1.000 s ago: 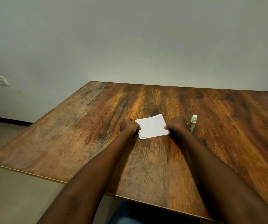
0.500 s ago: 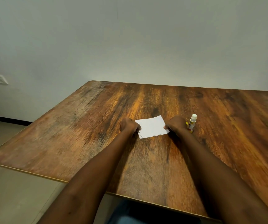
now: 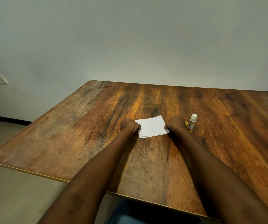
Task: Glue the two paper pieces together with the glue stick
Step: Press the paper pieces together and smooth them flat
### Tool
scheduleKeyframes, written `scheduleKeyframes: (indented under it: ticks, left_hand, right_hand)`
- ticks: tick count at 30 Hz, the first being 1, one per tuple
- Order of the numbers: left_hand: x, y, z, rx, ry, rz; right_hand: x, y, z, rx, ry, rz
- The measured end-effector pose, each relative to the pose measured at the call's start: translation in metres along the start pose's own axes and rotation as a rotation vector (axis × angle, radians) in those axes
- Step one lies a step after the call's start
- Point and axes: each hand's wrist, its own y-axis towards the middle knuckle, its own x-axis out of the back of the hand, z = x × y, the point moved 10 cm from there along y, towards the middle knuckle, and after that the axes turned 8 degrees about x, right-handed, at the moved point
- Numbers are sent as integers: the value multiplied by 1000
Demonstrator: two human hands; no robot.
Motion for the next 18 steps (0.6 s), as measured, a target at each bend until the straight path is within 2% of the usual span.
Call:
scheduleKeyframes:
  ticks: [10, 18]
  left_hand:
    - [-3, 1, 0, 18, 41, 26]
    - [-6, 6, 2, 60, -25, 89]
  right_hand:
    - [-3, -1, 1, -27, 172, 134]
    - [-5, -4, 7, -53, 190, 158]
